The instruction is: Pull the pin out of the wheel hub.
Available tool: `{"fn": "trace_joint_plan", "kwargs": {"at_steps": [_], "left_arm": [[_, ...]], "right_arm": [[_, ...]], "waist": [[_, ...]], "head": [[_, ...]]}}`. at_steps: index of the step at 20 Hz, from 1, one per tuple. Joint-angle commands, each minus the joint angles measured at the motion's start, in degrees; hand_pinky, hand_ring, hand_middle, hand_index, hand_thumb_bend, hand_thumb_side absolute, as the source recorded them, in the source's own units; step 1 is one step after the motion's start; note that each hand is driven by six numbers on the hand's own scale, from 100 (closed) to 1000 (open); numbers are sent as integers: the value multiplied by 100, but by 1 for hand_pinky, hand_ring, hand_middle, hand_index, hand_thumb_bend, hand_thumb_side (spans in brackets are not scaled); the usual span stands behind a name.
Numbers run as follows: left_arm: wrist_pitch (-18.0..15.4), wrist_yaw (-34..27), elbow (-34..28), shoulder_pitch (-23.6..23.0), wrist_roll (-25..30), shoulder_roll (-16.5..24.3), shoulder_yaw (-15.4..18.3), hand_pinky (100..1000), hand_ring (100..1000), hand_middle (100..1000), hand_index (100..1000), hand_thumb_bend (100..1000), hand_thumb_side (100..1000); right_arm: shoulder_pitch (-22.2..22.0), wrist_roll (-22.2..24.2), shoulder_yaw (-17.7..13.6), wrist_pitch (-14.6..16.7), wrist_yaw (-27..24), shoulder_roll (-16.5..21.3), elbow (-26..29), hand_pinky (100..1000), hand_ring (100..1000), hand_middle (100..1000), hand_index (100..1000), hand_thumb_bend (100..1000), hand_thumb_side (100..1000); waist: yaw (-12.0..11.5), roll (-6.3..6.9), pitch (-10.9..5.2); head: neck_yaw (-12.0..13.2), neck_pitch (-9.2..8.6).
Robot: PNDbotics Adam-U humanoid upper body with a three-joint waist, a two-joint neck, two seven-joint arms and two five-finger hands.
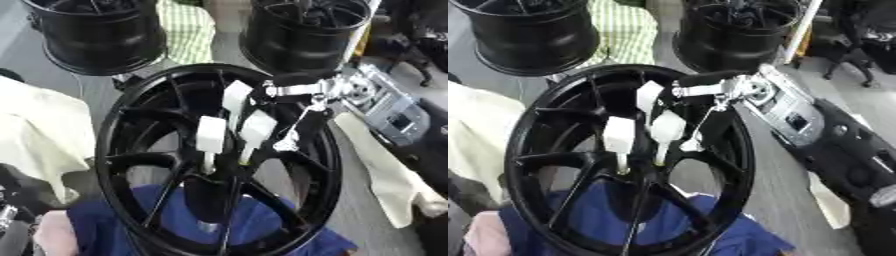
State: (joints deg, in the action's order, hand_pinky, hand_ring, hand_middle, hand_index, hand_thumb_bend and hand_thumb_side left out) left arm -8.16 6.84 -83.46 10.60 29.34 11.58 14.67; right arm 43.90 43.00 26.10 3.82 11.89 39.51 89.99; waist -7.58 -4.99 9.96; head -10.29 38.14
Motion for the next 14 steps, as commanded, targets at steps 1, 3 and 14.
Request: {"fn": "trace_joint_plan", "kwargs": {"at_steps": [1,3,14], "left_arm": [[-4,3,-135,60,34,38,-19,593,479,529,731,100,605],[-1,3,-139,65,41,35,-23,593,479,529,731,100,605],[38,9,-169,109,94,14,-58,592,479,530,732,100,610]], "right_arm": [[122,-33,-76,0,36,69,-22,599,588,673,717,243,109],[137,-39,-80,-2,41,57,-41,595,584,664,710,232,100],[280,-59,-106,-4,55,-45,-132,526,524,554,607,173,100]], "waist": [[-12,22,-46],[-22,18,-45],[-104,-19,-33]], "head": [[-29,-13],[-34,-16],[-60,-25]]}}
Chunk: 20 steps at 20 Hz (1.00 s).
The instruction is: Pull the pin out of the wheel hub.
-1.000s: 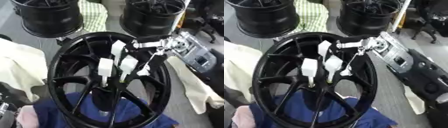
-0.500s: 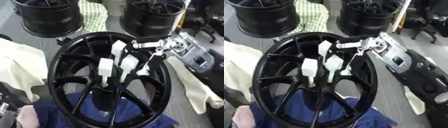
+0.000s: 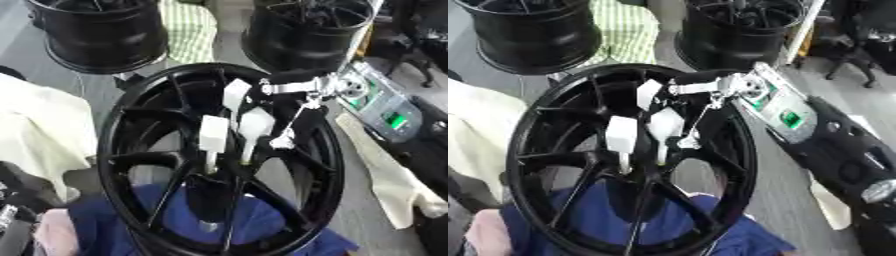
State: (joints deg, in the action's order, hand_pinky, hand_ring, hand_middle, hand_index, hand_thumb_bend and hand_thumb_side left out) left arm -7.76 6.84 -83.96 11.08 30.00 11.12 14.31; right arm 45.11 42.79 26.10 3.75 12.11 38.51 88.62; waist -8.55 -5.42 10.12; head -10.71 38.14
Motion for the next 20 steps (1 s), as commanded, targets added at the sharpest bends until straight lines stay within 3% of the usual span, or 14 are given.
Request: {"fn": "trace_joint_plan", "kwargs": {"at_steps": [1,2,14,20], "left_arm": [[-1,11,-122,62,35,60,-24,592,479,530,732,100,610],[-1,15,-124,63,40,60,-26,592,480,531,733,100,612],[-4,43,-130,52,83,61,-29,594,482,534,737,100,614],[-3,46,-116,28,95,72,-16,595,483,536,739,100,619]], "right_arm": [[178,-45,-108,4,36,44,4,521,520,543,596,168,100],[197,-52,-111,3,35,33,4,513,511,514,567,133,100],[380,-83,-191,-96,-44,55,165,452,428,351,398,100,100],[388,-169,-339,-201,-191,211,341,424,404,321,369,100,100]], "waist": [[-10,21,-48],[-14,18,-48],[-8,2,-75],[26,-1,-100]], "head": [[-21,-22],[-20,-19],[-18,6],[-20,15]]}}
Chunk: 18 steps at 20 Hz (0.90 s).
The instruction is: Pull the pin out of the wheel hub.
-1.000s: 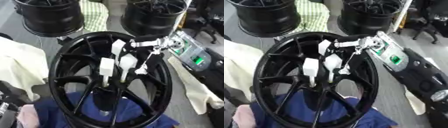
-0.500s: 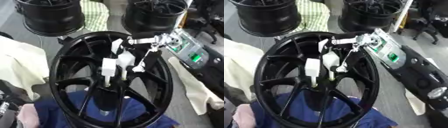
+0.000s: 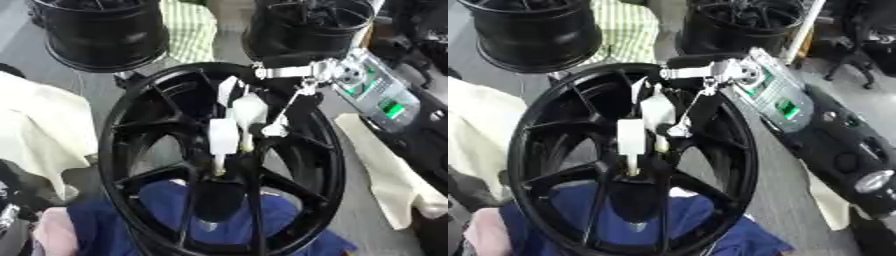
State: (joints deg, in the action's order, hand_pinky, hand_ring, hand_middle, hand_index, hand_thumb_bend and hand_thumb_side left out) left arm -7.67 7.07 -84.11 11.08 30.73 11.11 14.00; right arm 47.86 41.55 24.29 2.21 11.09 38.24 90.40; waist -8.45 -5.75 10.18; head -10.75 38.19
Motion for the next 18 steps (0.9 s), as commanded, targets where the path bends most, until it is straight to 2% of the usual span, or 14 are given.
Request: {"fn": "trace_joint_plan", "kwargs": {"at_steps": [1,10,14,18], "left_arm": [[-12,23,-98,21,22,77,19,595,483,536,740,100,620],[-9,26,-59,-87,-8,137,76,595,484,537,740,100,624],[0,27,-56,-156,-56,169,126,595,484,537,740,100,624],[10,13,-65,-213,-123,191,190,595,484,537,740,100,624]], "right_arm": [[112,-65,-191,-64,-131,275,203,420,402,319,367,100,100],[20,-370,-611,-242,-617,822,716,400,387,309,354,100,100],[-289,-674,-1022,-325,-818,1277,1032,398,385,308,352,100,100],[-890,-1066,-1620,-420,-903,1827,1132,393,384,307,351,100,100]], "waist": [[27,31,-111],[184,11,-201],[312,-5,-242],[471,3,-247]], "head": [[-14,14],[19,59],[93,56],[201,29]]}}
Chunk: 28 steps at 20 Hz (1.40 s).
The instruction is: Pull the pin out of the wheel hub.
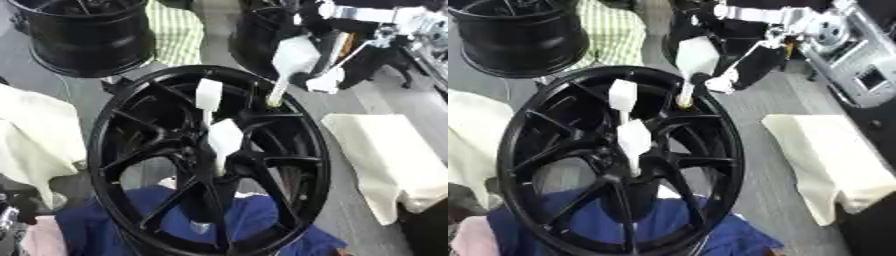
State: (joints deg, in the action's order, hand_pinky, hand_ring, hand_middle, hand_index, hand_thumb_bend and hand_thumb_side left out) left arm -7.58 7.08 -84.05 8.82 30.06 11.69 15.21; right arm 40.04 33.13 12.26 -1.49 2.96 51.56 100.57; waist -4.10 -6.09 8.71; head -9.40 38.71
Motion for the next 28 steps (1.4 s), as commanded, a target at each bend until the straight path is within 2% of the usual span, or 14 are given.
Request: {"fn": "trace_joint_plan", "kwargs": {"at_steps": [1,4,6,8,9,10,11,13,17,22,24,27,28], "left_arm": [[3,6,-74,2,-76,135,88,595,484,537,740,100,624],[8,-21,-89,-31,-157,136,164,595,484,537,739,100,624],[14,-37,-96,-54,-211,135,211,595,484,537,739,100,624],[20,-50,-105,-69,-262,133,257,595,484,537,739,100,625],[25,-58,-109,-73,-282,128,274,595,484,537,739,100,626],[33,-70,-112,-76,-304,122,293,595,484,537,739,100,626],[40,-80,-118,-78,-320,115,304,595,484,537,739,100,627],[50,-95,-131,-80,-335,101,314,595,484,537,739,100,627],[66,-122,-153,-89,-355,79,331,595,484,537,739,100,628],[77,-133,-166,-76,-350,50,320,595,484,536,738,100,627],[81,-131,-165,-75,-337,41,305,595,483,536,738,100,627],[83,-123,-164,-79,-314,45,280,595,483,536,738,100,627],[84,-127,-160,-79,-312,30,280,594,483,535,735,100,625]], "right_arm": [[-268,-324,-561,-75,-100,597,85,393,385,310,354,100,100],[-739,-614,-986,-172,-80,720,-177,389,385,316,360,105,100],[-1033,-795,-1246,-273,35,681,-433,423,410,348,398,126,100],[-1331,-978,-1468,-375,202,561,-694,481,459,411,509,182,100],[-1485,-1073,-1572,-457,295,473,-843,547,529,564,677,260,135],[-1647,-1173,-1705,-550,393,347,-1001,558,549,606,717,283,164],[-1810,-1273,-1854,-647,492,202,-1162,576,600,726,818,330,231],[-2147,-1480,-2182,-827,699,-123,-1499,608,671,814,870,376,302],[-2777,-1868,-2809,-690,1087,-749,-1903,596,685,857,869,414,366],[-3552,-2345,-3565,-488,1268,-1524,-1661,556,651,824,845,406,358],[-3852,-2529,-3714,-392,1227,-1823,-1441,543,636,803,838,393,345],[-4252,-2795,-3754,-301,1254,-2256,-1054,543,636,803,838,393,345],[-4327,-2889,-3738,-298,1254,-2409,-975,495,579,743,807,354,286]], "waist": [[79,46,-92],[230,82,-59],[314,101,-46],[397,120,-26],[425,130,-19],[456,142,-12],[478,152,-4],[488,166,5],[501,194,18],[453,217,14],[422,218,0],[375,199,-22],[375,224,-26]], "head": [[96,-36],[192,-81],[226,-80],[284,-97],[306,-100],[332,-102],[351,-105],[370,-109],[395,-88],[354,-73],[314,-56],[258,-29],[256,-26]]}}
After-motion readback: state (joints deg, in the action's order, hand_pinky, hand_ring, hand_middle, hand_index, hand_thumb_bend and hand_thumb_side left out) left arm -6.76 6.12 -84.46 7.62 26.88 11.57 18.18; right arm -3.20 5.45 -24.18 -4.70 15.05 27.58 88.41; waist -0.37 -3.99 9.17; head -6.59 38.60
